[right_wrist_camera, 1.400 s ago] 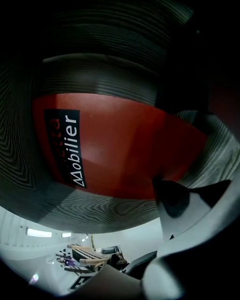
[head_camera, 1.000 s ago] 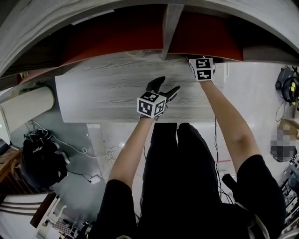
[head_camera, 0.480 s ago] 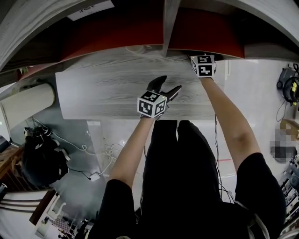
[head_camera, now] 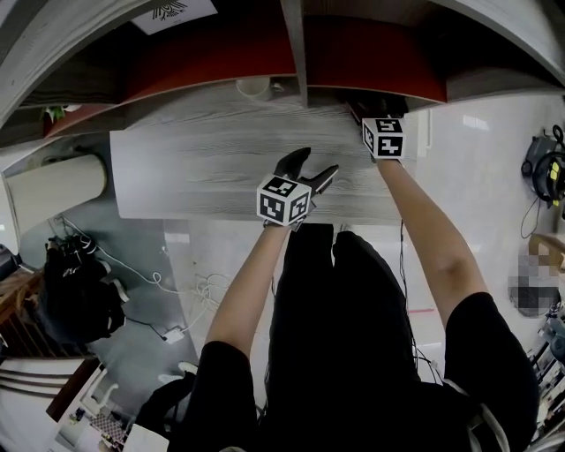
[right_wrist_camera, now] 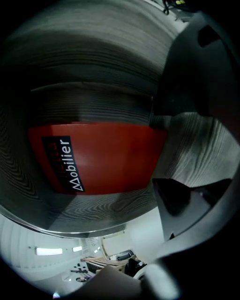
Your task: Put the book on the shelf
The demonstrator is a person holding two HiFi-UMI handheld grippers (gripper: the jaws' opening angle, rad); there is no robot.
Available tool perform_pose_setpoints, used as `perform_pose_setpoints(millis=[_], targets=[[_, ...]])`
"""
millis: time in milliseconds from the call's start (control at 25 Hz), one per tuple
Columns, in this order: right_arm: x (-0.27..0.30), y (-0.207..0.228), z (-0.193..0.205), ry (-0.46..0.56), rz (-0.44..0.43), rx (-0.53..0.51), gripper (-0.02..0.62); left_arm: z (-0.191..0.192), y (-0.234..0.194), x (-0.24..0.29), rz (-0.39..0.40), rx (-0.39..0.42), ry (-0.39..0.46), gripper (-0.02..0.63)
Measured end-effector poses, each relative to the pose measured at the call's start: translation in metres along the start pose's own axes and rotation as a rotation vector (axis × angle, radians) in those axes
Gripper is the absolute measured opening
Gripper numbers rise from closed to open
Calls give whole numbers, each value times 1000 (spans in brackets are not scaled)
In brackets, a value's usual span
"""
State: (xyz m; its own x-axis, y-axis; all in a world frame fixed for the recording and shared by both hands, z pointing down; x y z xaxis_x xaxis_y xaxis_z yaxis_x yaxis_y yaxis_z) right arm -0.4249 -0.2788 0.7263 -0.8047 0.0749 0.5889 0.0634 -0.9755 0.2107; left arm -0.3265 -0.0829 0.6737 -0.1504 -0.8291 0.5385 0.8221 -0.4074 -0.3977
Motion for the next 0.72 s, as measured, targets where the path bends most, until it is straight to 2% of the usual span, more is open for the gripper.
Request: perform_pose_setpoints(millis=[200, 320, 400, 560, 720], targets=[[-40, 3, 15, 16, -36, 87, 403, 2, 29, -8, -26, -11, 28, 321], [-73, -1, 13, 54, -92, 126, 393, 3, 49, -16, -49, -16, 53, 321], [-103, -5, 10, 90, -130, 123, 355, 6, 65, -24, -68, -35, 78, 320], [-171, -15, 11, 138, -206, 106, 330, 14, 99, -52, -125, -92, 144, 321], [-232, -22, 23, 162, -267, 115, 295, 26, 129, -84, -187, -109, 194, 320]])
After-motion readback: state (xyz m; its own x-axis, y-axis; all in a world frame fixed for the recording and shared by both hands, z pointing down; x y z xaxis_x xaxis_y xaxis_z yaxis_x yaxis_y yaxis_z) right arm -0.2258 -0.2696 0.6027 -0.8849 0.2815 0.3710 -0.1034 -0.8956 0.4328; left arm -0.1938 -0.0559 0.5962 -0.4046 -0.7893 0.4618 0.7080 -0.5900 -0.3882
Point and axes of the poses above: the fingertips, and each gripper's own axes: x forward along the fingers, y to its right, z out of its underside, the point moved 4 cm from there along -x, backward along the fingers, and after that the axes turned 11 degrees about x, right-handed, at the moved point
